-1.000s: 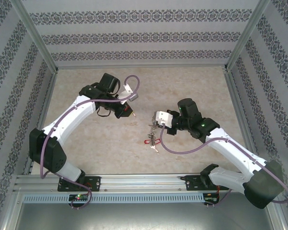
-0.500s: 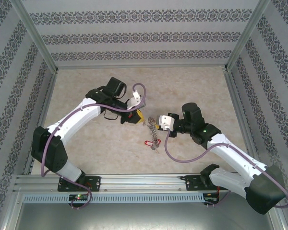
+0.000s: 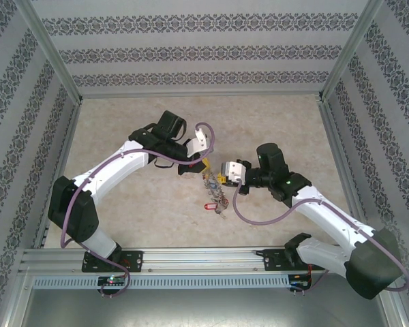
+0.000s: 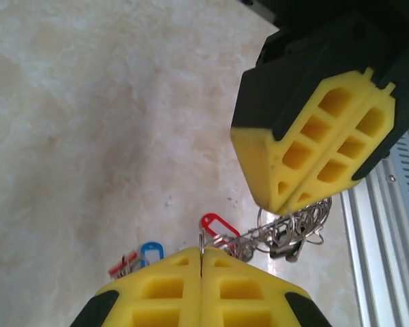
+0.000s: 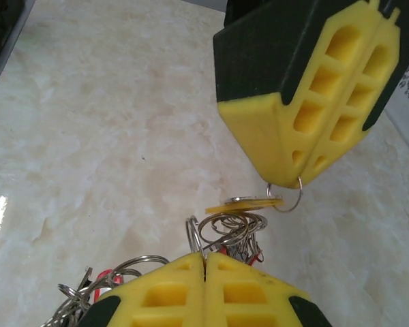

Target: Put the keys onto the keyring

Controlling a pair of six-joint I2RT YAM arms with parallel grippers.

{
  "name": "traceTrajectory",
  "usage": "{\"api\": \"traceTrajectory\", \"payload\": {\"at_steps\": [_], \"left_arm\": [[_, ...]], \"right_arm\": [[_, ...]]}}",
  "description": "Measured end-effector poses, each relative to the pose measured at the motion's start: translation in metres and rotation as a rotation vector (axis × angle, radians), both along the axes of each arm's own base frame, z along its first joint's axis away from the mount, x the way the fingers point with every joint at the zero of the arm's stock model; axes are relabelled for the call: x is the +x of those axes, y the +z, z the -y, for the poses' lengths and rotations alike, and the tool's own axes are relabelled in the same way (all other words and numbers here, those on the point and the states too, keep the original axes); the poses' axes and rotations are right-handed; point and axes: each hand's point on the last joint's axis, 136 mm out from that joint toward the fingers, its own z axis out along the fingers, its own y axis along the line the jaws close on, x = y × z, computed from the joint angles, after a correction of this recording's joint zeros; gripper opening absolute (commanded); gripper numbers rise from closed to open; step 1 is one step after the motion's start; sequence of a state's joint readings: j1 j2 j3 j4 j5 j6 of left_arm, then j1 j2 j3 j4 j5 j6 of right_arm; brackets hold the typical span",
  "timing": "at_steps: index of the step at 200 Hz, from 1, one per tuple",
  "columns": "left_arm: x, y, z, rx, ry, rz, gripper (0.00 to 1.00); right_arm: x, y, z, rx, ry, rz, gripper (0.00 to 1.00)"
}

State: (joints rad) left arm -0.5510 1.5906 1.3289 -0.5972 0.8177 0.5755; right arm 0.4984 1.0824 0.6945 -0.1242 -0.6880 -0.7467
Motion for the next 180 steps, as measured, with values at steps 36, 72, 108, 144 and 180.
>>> {"api": "traceTrajectory", "payload": {"at_steps": [36,72,108,144,180], "left_arm": [[-0.005,-0.016,0.000,0.005,-0.014,-0.008,0.00],[-0.001,-0.016,0.005,-0.030,-0.013,0.013,0.00],[0.006,-0.012,0.009,-0.054,0.011,0.026,0.00],[0.007,-0.011,0.009,-0.060,0.018,0.023,0.00],[0.007,-0.011,0.010,-0.060,0.015,0.026,0.00]], "right_arm": [[0.012,0.000,0.005,0.012,-0.051,-0.046,0.00],[0.019,0.002,0.006,0.025,-0.075,-0.092,0.00],[0.022,0.001,0.002,0.031,-0.065,-0.118,0.00],[0.024,-0.003,0.002,0.026,-0.070,-0.139,0.00],[0.024,-0.003,0.002,0.028,-0.078,-0.152,0.00]]}}
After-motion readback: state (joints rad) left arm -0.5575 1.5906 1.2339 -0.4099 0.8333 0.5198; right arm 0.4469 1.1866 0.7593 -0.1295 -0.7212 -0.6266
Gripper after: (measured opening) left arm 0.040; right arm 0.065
